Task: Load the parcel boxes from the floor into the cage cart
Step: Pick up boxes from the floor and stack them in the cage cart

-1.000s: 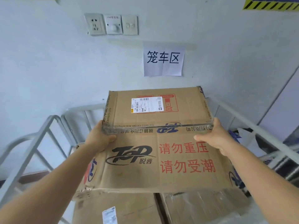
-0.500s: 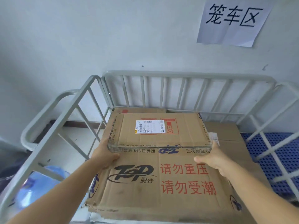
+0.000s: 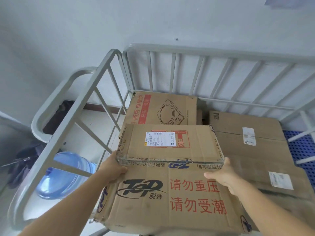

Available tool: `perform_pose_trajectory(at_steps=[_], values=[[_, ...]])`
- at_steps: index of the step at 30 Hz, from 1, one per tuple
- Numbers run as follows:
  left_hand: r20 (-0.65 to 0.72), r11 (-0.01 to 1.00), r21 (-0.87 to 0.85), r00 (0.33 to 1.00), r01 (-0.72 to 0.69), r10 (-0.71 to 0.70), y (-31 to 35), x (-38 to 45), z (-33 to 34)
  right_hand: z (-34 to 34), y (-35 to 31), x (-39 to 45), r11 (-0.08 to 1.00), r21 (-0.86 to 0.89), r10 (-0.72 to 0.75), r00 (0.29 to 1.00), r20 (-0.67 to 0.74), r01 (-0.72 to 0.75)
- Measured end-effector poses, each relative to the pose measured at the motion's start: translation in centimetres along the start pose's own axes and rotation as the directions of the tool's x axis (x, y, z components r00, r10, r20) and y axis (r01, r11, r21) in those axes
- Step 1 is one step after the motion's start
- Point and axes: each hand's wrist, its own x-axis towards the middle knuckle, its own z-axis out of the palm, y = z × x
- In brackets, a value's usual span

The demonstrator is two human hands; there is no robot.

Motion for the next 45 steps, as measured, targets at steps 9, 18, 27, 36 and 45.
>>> perform_pose_trajectory(at_steps=[9, 18, 27, 36, 45], values=[[0.111, 0.999, -0.044, 0.994, 0.026, -0.021, -1.0, 5.0, 1.3, 0.3, -1.6, 2.9, 0.987, -0.148, 0.067, 0.998, -0.01, -0.068], [0.111, 0.999, -0.031, 0.993, -0.024, 0.028, 1.5, 5.7, 1.7, -2.0, -0.8, 1.6, 0.992, -0.083, 0.097, 0.995, -0.032, -0.099], [0.127, 0.997, -0.017, 0.989, -0.077, 0.079, 9.1, 2.5, 8.3, -11.8, 4.6, 4.0, 0.996, -0.001, 0.086, 0.995, -0.047, -0.086], [0.153, 0.994, -0.106, 0.988, -0.014, 0.03, 19.1, -1.9, 18.9, -24.3, 11.3, 10.2, 0.997, -0.069, 0.046, 0.999, -0.01, -0.047], [0.174, 0.987, -0.158, 0.982, -0.044, 0.071, 26.8, -2.5, 26.5, -33.4, 15.0, 16.4, 0.995, -0.032, 0.089, 0.996, -0.008, -0.089]])
